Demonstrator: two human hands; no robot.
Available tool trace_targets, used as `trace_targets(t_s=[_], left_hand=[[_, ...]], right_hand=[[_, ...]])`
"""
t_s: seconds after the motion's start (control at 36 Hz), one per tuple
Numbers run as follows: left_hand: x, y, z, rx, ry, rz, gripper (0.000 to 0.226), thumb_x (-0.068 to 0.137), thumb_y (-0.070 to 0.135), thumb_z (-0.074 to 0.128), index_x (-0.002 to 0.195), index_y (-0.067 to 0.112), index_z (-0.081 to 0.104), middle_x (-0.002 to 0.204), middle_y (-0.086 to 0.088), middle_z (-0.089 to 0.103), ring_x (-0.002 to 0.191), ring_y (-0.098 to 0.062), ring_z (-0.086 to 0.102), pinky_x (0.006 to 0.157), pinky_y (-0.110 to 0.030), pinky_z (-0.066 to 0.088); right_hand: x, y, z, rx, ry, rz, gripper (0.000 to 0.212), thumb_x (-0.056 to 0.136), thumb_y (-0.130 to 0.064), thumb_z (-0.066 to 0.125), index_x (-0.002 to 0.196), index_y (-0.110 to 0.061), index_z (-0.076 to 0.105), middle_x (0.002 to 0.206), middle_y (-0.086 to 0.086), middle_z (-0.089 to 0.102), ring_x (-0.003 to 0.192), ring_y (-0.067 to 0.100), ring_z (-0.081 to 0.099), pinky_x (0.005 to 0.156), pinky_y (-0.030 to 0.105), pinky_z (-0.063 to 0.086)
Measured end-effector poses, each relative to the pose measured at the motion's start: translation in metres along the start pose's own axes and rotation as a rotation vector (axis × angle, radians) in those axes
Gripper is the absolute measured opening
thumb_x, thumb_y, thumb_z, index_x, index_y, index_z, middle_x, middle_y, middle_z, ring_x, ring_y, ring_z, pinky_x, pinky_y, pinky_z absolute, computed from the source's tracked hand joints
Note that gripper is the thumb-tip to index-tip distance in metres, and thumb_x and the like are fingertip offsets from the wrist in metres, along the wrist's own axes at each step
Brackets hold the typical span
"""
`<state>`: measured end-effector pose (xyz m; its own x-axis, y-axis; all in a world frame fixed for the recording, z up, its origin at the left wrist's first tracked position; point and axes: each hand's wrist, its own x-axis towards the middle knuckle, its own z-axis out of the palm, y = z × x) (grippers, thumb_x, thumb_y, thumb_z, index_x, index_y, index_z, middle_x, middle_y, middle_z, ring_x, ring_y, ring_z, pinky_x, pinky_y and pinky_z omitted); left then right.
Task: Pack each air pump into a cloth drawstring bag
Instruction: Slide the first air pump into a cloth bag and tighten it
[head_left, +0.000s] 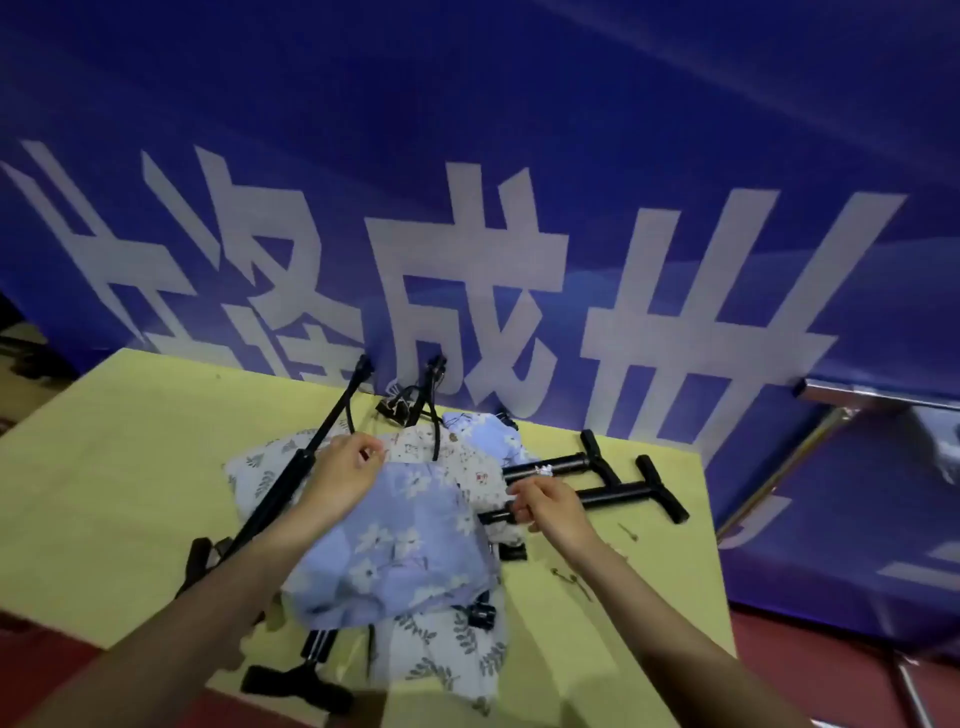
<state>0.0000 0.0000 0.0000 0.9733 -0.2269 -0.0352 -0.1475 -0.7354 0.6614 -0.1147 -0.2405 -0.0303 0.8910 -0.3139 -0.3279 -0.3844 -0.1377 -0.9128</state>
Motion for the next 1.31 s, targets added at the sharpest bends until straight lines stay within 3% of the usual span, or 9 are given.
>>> trace_targets(t_s=[0.11,0.25,0.33,0.42,0.58,0.75,0.92,1.08,1.31], left_hand=[[0.005,-0.021,-0.008,0.077,-0.085,0.023,0.025,0.097,0.027,0.053,0.119,0.015,0.059,0.132,-0.007,0.051,0.098,-0.012,0.049,0.089,-0.031,0.041],[0.011,-0.042,-0.004,0.107,-0.236,0.053,0.038,0.096,0.034,0.053,0.131,0.02,0.05,0.131,-0.002,0.049,0.106,-0.012,0.05,0.087,-0.026,0.042],[0.018,-0.052,-0.002,0.147,-0.333,0.074,0.046,0.094,0.04,0.055,0.134,0.021,0.046,0.119,-0.001,0.054,0.105,-0.019,0.058,0.089,-0.036,0.05],[0.025,-0.055,0.0,0.245,-0.412,0.124,0.047,0.093,0.039,0.056,0.134,0.017,0.047,0.114,-0.006,0.06,0.103,-0.023,0.059,0.083,-0.034,0.048],[0.032,-0.054,-0.002,0.22,-0.463,0.237,0.021,0.096,0.027,0.053,0.088,0.008,0.055,0.069,0.0,0.039,0.063,-0.016,0.038,0.058,-0.03,0.024],[0.039,-0.02,-0.011,0.005,-0.455,0.313,0.028,0.097,0.02,0.052,0.071,0.01,0.044,0.067,-0.004,0.037,0.062,-0.015,0.035,0.059,-0.031,0.024],[0.048,0.039,-0.019,-0.205,-0.36,0.348,0.038,0.086,0.038,0.05,0.083,0.002,0.06,0.075,-0.017,0.056,0.069,-0.017,0.047,0.065,-0.032,0.034],[0.048,0.1,-0.023,-0.329,-0.274,0.435,0.022,0.097,0.021,0.054,0.095,0.001,0.063,0.091,-0.025,0.062,0.075,-0.017,0.051,0.068,-0.031,0.038],[0.032,0.152,-0.003,-0.388,-0.204,0.424,0.012,0.095,0.016,0.054,0.098,0.027,0.058,0.092,0.01,0.063,0.086,-0.008,0.058,0.076,-0.028,0.047]], right_hand=[[0.006,0.012,0.032,-0.097,0.004,0.058,0.025,0.097,-0.017,0.046,0.087,-0.013,0.068,0.076,0.0,0.063,0.07,0.015,0.057,0.062,0.028,0.041],[0.012,0.026,0.059,-0.212,0.08,0.077,0.035,0.099,-0.021,0.046,0.1,0.01,0.06,0.098,0.026,0.061,0.092,0.039,0.059,0.069,0.036,0.041],[0.016,0.032,0.073,-0.246,0.068,0.134,0.021,0.1,-0.024,0.045,0.088,-0.012,0.059,0.081,0.003,0.056,0.075,0.023,0.055,0.067,0.029,0.037],[0.02,0.041,0.083,-0.253,0.069,0.147,0.036,0.101,-0.021,0.044,0.066,-0.028,0.042,0.063,-0.009,0.039,0.057,0.007,0.038,0.061,0.025,0.032],[0.013,0.045,0.092,-0.265,0.076,0.162,0.043,0.102,-0.029,0.043,0.067,-0.005,0.045,0.064,0.008,0.045,0.059,0.015,0.04,0.062,0.029,0.033],[-0.008,0.021,0.077,-0.029,0.066,0.124,0.046,0.1,-0.034,0.047,0.086,0.007,0.061,0.084,0.031,0.059,0.074,0.042,0.059,0.077,0.048,0.051],[-0.028,-0.034,0.04,0.448,0.156,0.114,0.032,0.096,-0.029,0.054,0.108,-0.003,0.07,0.103,0.016,0.073,0.097,0.033,0.069,0.083,0.04,0.053],[-0.04,-0.084,-0.006,0.631,0.16,-0.057,0.032,0.1,-0.03,0.049,0.113,-0.009,0.069,0.108,0.014,0.072,0.102,0.028,0.068,0.09,0.042,0.051],[-0.041,-0.102,-0.059,0.699,0.229,-0.125,0.03,0.098,-0.029,0.05,0.11,-0.01,0.069,0.109,0.014,0.072,0.105,0.029,0.066,0.096,0.043,0.049]])
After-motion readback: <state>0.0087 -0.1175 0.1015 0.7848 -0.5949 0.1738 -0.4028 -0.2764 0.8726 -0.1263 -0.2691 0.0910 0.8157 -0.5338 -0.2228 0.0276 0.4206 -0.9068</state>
